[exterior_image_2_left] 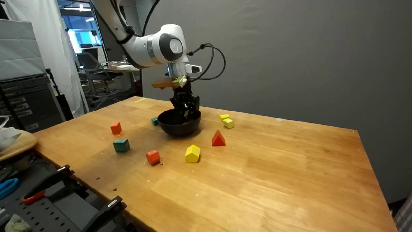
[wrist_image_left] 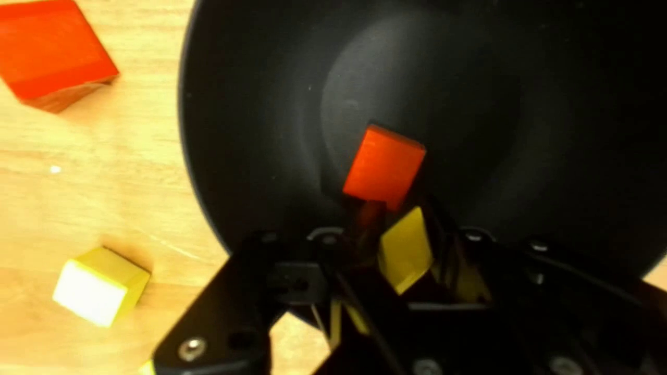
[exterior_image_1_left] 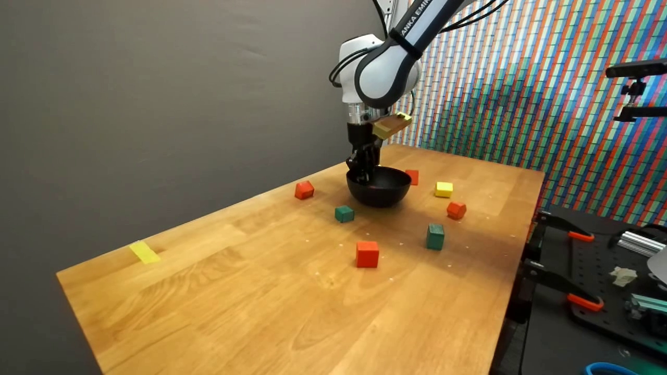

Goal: Remove the blocks from the bowl

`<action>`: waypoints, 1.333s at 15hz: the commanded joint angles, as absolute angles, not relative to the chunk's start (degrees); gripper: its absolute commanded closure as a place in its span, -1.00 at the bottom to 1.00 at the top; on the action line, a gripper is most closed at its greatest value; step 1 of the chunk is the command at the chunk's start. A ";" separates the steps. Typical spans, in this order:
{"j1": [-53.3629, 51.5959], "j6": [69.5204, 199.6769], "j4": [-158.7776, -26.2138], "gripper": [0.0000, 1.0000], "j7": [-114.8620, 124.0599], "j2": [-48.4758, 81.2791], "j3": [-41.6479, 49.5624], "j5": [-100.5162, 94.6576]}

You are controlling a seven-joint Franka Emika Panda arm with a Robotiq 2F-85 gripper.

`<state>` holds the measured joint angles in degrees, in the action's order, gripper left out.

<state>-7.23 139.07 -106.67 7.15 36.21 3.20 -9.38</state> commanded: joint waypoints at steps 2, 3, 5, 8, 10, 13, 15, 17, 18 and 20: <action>-8.38 142.75 -117.06 0.74 8.04 23.70 3.50 -13.26; -8.16 144.41 -117.67 0.75 7.93 22.49 2.85 -12.94; -7.15 148.83 -117.19 0.75 6.25 22.27 0.10 -9.84; -6.87 155.00 -114.93 0.74 3.03 24.42 -4.22 -5.57; -5.86 154.95 -112.20 0.74 -2.72 26.99 -8.94 -1.65; -5.33 150.40 -108.46 0.74 -9.55 30.48 -13.24 1.54; -5.64 145.50 -106.01 0.74 -12.13 32.80 -14.05 1.65; -6.03 140.71 -103.63 0.73 -13.15 35.06 -13.69 1.45; -5.82 139.12 -102.68 0.73 -14.34 36.04 -13.72 1.44; -5.42 137.41 -101.10 0.69 -15.95 37.89 -13.74 1.71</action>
